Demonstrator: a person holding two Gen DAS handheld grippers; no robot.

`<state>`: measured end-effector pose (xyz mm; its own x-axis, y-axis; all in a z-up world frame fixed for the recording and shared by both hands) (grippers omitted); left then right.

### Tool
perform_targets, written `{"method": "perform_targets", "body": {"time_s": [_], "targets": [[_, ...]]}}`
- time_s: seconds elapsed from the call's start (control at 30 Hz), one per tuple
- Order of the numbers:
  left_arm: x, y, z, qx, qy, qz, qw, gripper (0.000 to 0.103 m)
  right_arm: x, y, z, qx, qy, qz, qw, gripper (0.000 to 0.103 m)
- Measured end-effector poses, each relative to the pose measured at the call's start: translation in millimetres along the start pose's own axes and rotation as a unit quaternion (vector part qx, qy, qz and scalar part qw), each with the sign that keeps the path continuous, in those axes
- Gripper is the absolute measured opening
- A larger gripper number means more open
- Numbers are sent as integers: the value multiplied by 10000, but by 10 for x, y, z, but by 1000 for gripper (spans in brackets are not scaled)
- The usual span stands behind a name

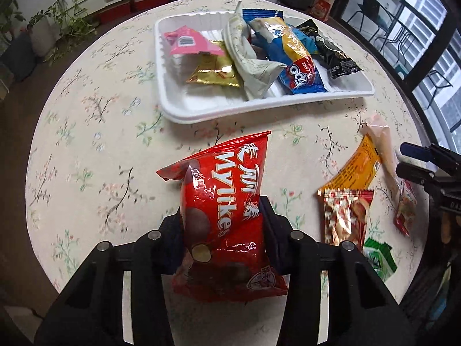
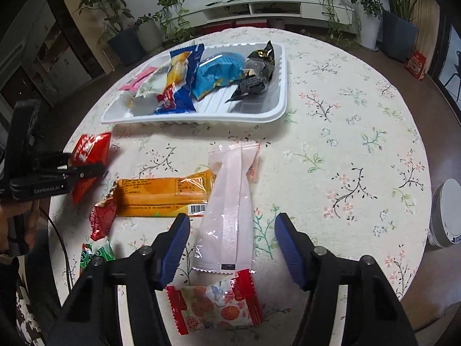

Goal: Organize snacks
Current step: 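Grasp the red Mylike bag with the left gripper while the right gripper grasps the pink-white long bag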

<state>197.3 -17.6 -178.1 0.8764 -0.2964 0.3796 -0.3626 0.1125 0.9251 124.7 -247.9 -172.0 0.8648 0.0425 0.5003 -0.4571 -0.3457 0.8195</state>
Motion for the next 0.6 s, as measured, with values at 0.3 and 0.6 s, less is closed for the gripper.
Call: {"method": "perform_targets", "body": {"time_s": [0.3, 0.6], "targets": [[-404, 203, -75, -176, 221, 61, 9996, 42, 35, -61, -98, -163, 322, -131, 9993, 65], [-473, 211, -69, -254, 335, 90, 9991, 42, 14, -145, -117, -205, 418, -277, 9985, 60]]}}
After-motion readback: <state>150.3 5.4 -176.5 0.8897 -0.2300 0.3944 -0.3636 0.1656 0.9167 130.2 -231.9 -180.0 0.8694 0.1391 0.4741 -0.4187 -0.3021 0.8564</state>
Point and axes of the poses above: each gripper's, at about its wrist camera, not at the fingertips, and y roughly against the way its jaws point, z to its right, x to its top, the point moved 9 cm from there along -y, roughly the way its jaws point, and after that the axes turned 6 degrees about x, right-handed, at the moved point
